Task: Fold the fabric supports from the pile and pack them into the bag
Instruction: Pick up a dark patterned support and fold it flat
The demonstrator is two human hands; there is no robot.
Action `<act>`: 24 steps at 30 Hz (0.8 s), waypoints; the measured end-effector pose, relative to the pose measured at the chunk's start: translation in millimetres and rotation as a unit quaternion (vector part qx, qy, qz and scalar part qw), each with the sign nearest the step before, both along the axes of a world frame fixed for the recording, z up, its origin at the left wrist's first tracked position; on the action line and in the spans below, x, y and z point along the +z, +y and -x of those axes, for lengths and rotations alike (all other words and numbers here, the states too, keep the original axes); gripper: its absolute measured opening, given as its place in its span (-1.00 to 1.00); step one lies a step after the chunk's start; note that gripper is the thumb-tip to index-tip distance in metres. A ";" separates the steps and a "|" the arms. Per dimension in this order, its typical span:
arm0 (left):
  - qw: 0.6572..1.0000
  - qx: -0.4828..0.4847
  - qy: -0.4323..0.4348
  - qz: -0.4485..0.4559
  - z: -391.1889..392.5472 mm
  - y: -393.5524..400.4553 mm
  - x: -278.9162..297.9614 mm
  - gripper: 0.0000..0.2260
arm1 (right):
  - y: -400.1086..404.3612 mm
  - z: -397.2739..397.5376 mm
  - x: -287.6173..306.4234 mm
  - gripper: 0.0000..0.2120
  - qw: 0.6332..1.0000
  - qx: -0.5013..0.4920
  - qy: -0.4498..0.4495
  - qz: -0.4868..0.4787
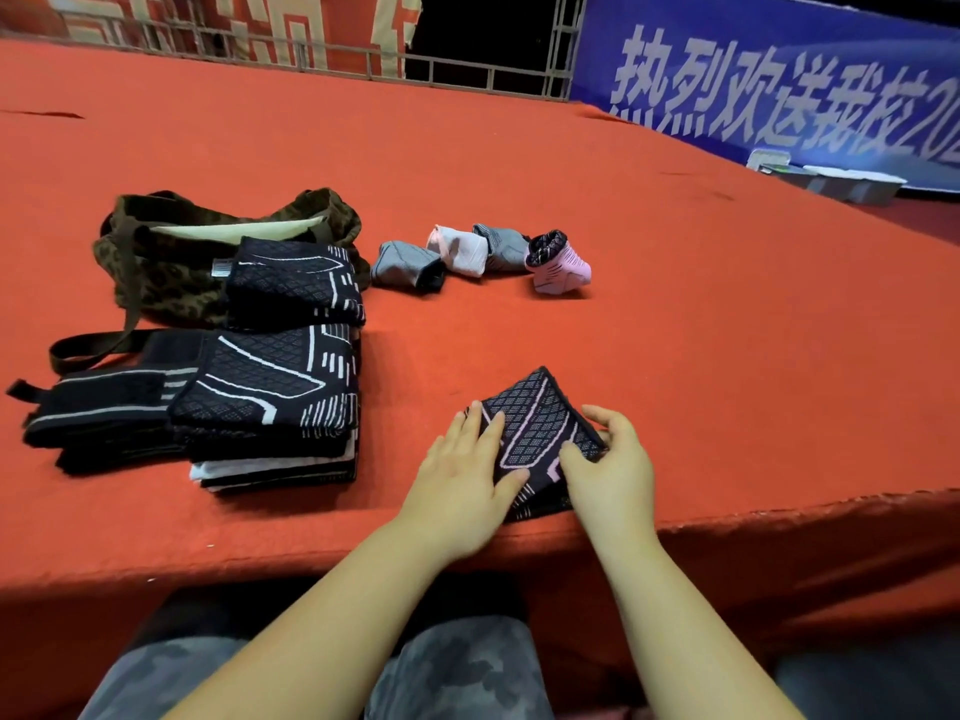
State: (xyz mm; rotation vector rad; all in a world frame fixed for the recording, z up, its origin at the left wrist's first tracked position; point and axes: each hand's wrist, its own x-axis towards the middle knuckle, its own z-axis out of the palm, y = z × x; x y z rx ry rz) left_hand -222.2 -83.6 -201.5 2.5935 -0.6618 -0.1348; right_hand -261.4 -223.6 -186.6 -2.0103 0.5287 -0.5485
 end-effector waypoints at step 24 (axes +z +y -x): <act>0.988 -0.039 0.053 -0.139 -9.0 -10.8 -2.6 -0.31 | -19.3 -21.1 -23.7 -0.53 0.887 0.221 0.195 0.354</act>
